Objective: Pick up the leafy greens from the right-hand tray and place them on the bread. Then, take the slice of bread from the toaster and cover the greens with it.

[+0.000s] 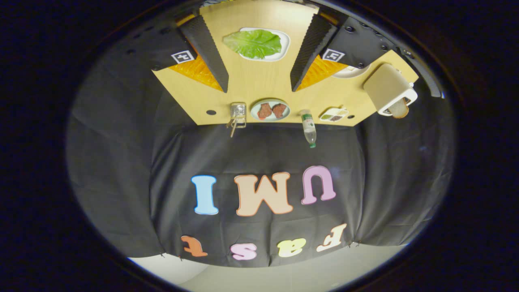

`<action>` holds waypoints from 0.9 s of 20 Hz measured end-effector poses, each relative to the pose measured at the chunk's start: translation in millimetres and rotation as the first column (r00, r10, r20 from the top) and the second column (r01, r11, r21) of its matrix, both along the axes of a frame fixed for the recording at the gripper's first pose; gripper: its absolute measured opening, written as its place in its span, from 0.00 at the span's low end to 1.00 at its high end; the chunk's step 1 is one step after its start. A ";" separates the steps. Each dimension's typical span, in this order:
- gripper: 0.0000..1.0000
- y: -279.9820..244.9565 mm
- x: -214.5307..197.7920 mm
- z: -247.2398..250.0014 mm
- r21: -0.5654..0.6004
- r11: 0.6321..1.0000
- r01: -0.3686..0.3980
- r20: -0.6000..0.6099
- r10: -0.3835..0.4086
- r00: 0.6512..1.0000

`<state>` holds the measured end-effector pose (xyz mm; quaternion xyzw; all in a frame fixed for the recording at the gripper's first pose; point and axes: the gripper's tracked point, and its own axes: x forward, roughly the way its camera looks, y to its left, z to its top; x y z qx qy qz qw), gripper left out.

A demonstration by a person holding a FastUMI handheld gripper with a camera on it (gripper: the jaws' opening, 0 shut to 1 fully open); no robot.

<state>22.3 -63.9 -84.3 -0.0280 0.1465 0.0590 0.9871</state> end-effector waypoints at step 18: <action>0.98 -67.6 27.7 -191.5 0.148 0.989 -0.018 -0.571 0.100 0.815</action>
